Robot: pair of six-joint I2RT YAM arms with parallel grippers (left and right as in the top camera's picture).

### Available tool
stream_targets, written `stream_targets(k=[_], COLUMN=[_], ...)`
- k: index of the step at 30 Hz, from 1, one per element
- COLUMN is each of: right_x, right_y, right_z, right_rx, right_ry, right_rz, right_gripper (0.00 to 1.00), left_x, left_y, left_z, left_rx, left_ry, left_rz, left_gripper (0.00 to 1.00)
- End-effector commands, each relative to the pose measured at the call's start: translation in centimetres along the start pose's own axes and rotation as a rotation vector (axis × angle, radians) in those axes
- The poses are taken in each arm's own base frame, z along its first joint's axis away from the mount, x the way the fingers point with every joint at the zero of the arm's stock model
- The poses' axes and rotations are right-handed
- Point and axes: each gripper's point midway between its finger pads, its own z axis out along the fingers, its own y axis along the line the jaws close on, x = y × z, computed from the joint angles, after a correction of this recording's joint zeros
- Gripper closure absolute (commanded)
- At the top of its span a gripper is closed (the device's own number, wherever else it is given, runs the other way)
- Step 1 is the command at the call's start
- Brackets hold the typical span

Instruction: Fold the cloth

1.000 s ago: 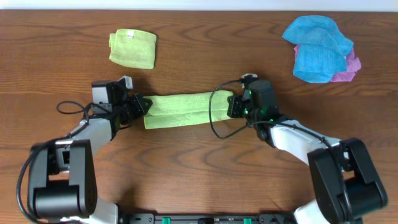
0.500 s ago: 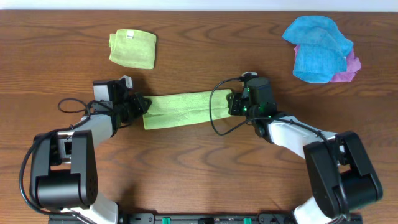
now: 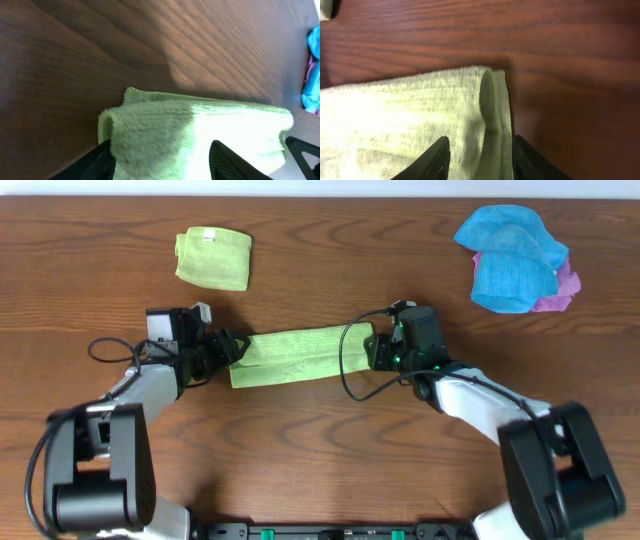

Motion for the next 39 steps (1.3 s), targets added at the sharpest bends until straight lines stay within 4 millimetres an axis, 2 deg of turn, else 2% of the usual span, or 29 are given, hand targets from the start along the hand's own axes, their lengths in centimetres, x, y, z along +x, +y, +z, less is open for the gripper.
stream_targets(k=[1,5,7,8,12,13,14,17,23,27,32,39], right_x=[-1.9,-1.8,-1.4,-1.2,-0.1,0.1,0.3,1.0,2.1,3.3,3.6,3.3], right_y=[1.4,1.5,1.2,0.9,0.2,0.4,0.4,-0.4,-0.7,-1.3,-1.5,-1.6], right_z=[-2.4,-4.6,-5.8,-6.3,-7.8,-8.0,-8.0,-7.8,-7.0,-6.4,-6.2,-5.9], right_rx=[-0.031,-0.013,0.001,0.01,0.002,-0.027,-0.048,-0.078,-0.216,-0.233,-0.251,-0.249], right_ry=[-0.05,-0.043,-0.024,-0.013,0.044,0.053,0.062,0.075,0.036,0.019,-0.003,-0.014], right_rz=[0.016,0.02,0.062,0.1,0.24,0.249,0.263,0.331,0.407,0.475,0.51,0.525], right_gripper=[0.6,0.59,0.53,0.52,0.5,0.5,0.54,0.54,0.42,0.41,0.4,0.4], left_x=[-2.2,-2.5,-2.5,-2.4,-1.8,-1.6,-1.4,-0.7,1.0,1.5,1.3,1.1], left_y=[-2.1,-3.3,-4.1,-4.3,-4.6,-4.5,-4.5,-4.3,-2.6,-1.0,0.0,0.5], left_z=[-1.9,-3.5,-4.5,-4.9,-5.5,-5.4,-5.1,-3.9,-1.0,0.4,1.6,2.2], left_rx=[0.016,0.026,0.033,0.033,0.023,0.017,0.01,-0.051,-0.19,-0.247,-0.275,-0.293], left_ry=[-0.063,-0.082,-0.094,-0.095,-0.083,-0.077,-0.07,-0.061,-0.021,0.012,0.032,0.037], left_rz=[0.066,0.078,0.087,0.089,0.084,0.083,0.087,0.113,0.155,0.14,0.131,0.127], left_gripper=[0.37,0.37,0.43,0.48,0.93,0.94,0.95,0.94,0.94,0.95,0.94,0.94])
